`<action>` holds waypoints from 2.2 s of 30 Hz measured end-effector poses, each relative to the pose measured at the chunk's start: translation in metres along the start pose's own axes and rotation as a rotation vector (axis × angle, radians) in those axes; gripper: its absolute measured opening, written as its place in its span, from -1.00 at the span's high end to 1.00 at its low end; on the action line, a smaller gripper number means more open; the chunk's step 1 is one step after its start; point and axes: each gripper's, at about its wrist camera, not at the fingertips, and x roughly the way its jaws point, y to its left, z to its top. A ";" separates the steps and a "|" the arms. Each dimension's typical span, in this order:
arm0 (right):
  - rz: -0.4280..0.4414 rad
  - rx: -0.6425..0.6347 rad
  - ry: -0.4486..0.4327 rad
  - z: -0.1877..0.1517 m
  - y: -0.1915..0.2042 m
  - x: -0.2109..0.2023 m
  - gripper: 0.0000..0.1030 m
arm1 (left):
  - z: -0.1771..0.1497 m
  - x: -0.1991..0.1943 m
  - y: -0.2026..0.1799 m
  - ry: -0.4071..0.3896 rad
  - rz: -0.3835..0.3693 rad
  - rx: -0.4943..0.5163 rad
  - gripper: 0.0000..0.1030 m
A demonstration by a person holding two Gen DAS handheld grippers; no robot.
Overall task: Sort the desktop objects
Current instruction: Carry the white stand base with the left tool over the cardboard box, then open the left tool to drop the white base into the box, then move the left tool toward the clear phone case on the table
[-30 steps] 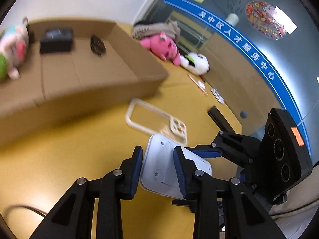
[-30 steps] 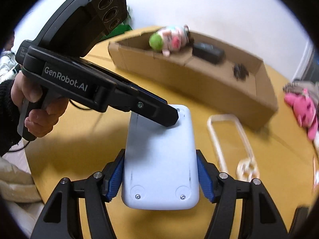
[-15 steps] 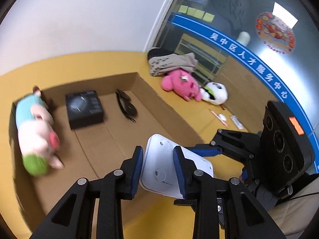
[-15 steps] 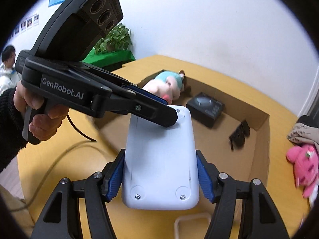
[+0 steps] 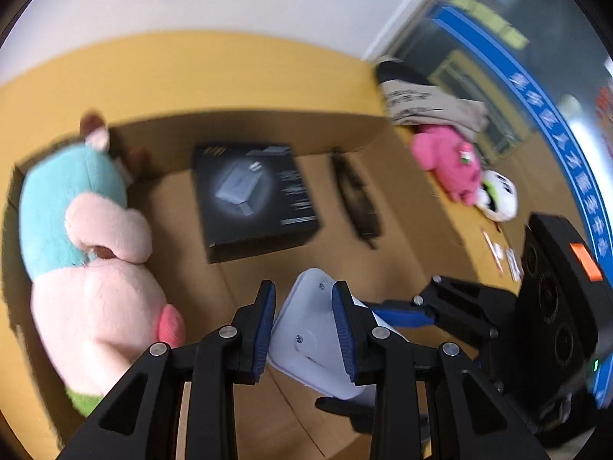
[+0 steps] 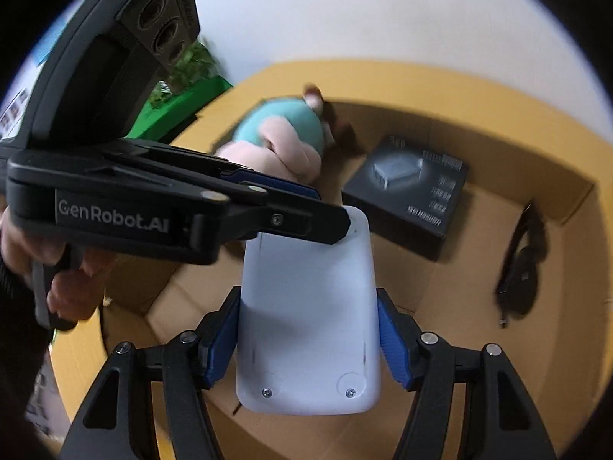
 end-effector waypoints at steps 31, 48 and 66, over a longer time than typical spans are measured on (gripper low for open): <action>-0.290 0.099 -0.194 -0.089 0.025 -0.124 -0.60 | -0.141 -0.164 -0.099 -0.754 0.479 0.077 -0.99; -0.395 0.017 -0.356 -0.137 0.074 -0.199 -0.60 | -0.243 -0.179 -0.175 -0.824 0.534 0.101 -0.99; -0.397 0.037 -0.301 -0.177 0.044 -0.185 -0.60 | -0.245 -0.132 -0.169 -0.634 0.367 0.084 -0.99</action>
